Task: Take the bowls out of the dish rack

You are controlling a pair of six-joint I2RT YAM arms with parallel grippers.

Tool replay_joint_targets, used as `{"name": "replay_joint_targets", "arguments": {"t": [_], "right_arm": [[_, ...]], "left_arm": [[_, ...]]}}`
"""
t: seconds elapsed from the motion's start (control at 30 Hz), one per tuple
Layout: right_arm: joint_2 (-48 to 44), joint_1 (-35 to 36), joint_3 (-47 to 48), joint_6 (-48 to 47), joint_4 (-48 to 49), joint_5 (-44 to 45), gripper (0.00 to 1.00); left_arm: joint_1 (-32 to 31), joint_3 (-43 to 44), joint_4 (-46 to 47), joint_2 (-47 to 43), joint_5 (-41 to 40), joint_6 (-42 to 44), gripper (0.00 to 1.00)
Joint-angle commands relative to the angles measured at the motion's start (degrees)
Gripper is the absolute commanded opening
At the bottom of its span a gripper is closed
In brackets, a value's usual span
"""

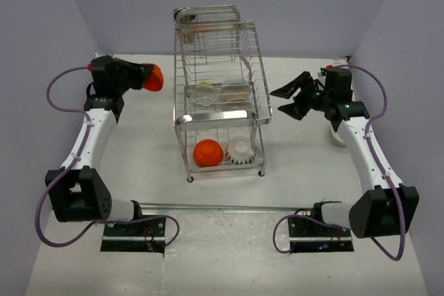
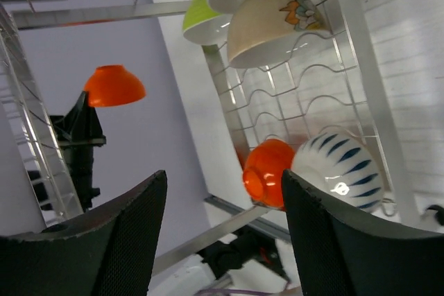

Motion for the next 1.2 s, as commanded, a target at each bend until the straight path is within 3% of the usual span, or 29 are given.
{"name": "replay_joint_targets", "arguments": {"t": [0.0,0.27,0.43,0.57,0.83,1.17], "right_arm": [[-1.8,0.8,-4.0,14.7,10.3,-4.1,0.67],[-0.6,5.7,-13.4,37.9,28.2,-0.6,0.59],[2.5,8.7,-10.8,42.7,27.1,5.3,0.51],[6.2,11.9,-7.0,42.6,21.2,9.7,0.38],[10.9,16.1,-6.2,47.8,19.8,16.7,0.41],[15.5,17.9,-6.0,53.6,23.9,21.4,0.45]], "left_arm": [[1.1,13.6,-29.5,1.8,-11.3,21.4,0.00],[1.6,23.9,-42.2,13.1,-26.4,33.6,0.00],[1.7,28.8,-49.5,21.7,-31.7,37.1,0.00],[1.8,39.4,-58.6,30.8,-35.0,39.1,0.00],[3.1,52.1,-64.7,42.1,-39.0,40.8,0.00],[7.1,55.0,-66.8,49.6,-40.3,41.9,0.00]]}}
